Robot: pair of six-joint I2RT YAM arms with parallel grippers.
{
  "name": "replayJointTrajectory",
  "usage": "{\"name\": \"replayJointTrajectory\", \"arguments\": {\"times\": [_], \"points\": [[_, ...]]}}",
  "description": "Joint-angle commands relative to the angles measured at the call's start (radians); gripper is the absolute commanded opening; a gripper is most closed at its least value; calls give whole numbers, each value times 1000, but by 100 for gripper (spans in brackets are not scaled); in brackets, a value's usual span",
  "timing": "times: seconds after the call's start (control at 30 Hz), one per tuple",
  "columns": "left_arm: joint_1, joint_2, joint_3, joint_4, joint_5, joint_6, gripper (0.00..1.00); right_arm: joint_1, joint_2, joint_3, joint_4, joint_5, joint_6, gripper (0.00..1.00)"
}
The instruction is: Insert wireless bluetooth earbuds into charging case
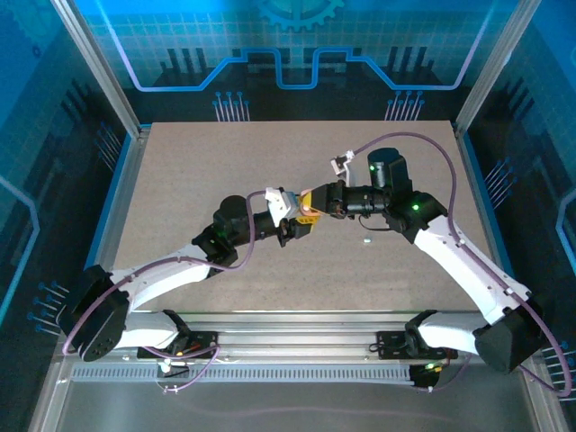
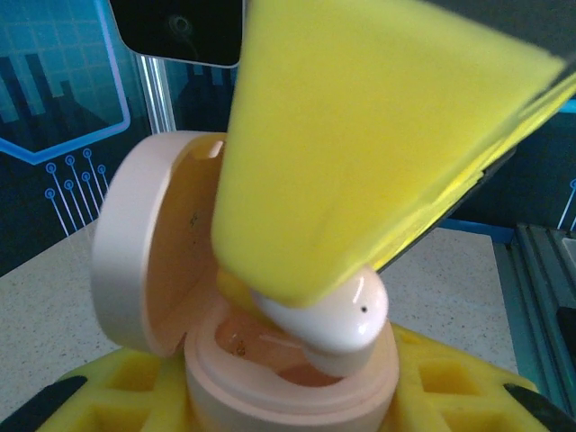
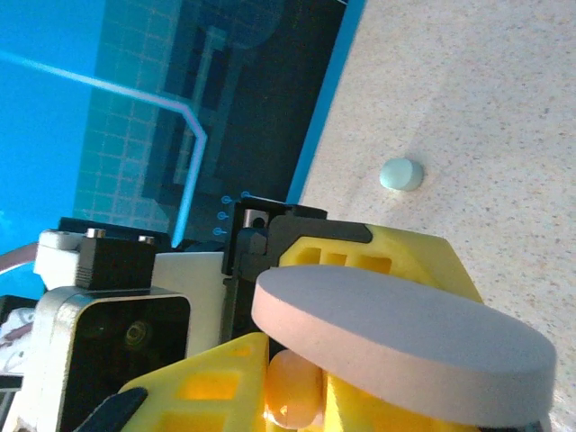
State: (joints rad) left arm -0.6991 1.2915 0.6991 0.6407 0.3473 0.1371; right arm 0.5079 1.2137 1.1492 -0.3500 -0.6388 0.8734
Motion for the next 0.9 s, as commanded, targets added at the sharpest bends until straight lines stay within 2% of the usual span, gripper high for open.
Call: {"name": "replayJointTrajectory", "arguments": {"times": [0.0,0.3,0.87], "points": [[-9,0,26,95,-22,-8,35,21,-7,29,-113,69,-62,23],[-10,-1,29,97,-15,-11,34,47,0,61,-174,126,-100,25],[-16,8,27,111,-19,-19,34,86,3,29,-49,156,-24,24]]}}
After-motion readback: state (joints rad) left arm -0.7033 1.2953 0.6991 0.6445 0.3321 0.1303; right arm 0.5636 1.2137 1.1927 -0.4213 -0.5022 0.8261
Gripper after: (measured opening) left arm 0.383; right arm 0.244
